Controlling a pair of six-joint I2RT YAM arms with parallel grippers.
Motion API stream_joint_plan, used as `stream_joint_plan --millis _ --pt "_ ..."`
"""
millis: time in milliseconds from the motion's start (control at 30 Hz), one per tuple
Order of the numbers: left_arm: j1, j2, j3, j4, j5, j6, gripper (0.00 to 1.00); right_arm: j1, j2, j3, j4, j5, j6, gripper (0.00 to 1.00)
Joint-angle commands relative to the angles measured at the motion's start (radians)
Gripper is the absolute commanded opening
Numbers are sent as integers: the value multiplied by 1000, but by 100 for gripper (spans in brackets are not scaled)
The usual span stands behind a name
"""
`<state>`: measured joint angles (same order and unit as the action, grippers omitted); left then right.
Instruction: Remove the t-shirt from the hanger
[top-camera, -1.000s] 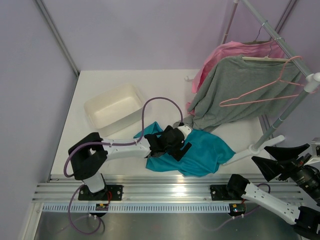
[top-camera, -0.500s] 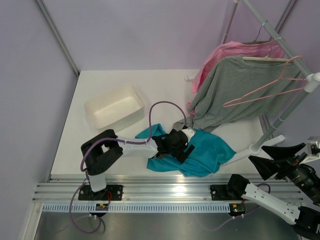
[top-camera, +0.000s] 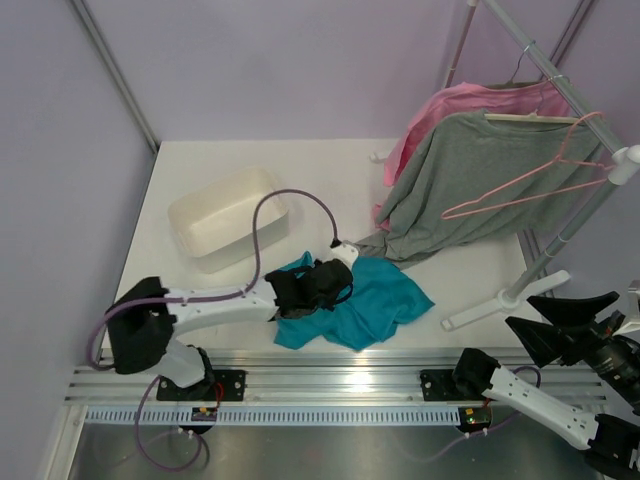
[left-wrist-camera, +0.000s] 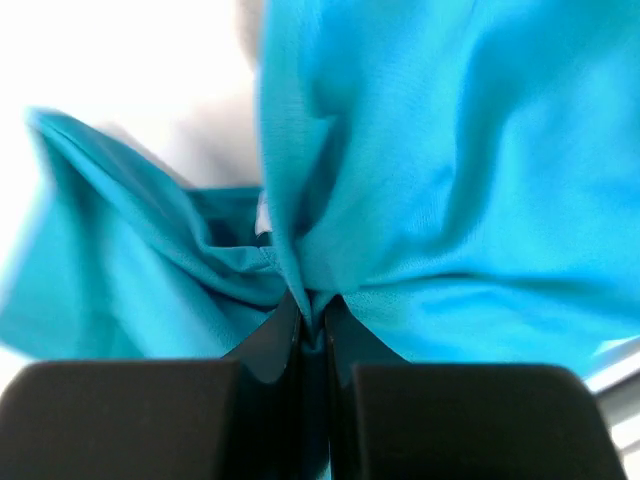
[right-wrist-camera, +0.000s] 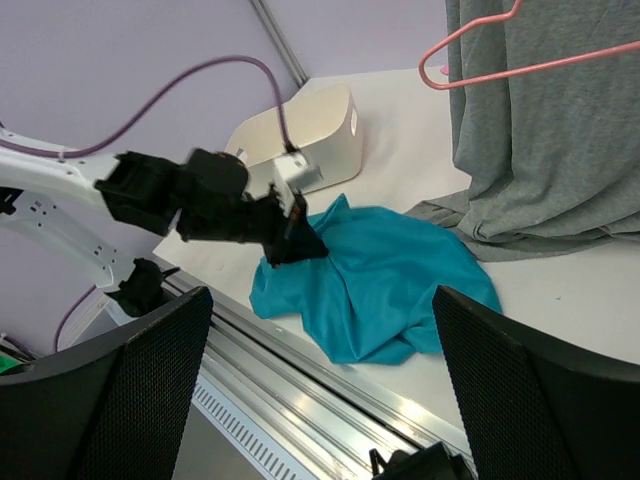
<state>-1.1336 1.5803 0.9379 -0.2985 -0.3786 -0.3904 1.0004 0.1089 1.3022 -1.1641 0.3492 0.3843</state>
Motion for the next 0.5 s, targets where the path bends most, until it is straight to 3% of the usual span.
stream_joint_plan --millis 0,167,400,467 --pt "5 -256 61 -118 -222 -51 0 1 -14 28 24 -19 24 99" --pt "6 -388 269 -241 -397 18 0 1 -14 10 43 -26 24 99" --pt "38 -445 469 -220 -702 218 0 0 -25 -63 96 -32 7 100" --pt "75 -453 512 -180 -727 283 0 0 -23 -75 107 -33 -1 99"
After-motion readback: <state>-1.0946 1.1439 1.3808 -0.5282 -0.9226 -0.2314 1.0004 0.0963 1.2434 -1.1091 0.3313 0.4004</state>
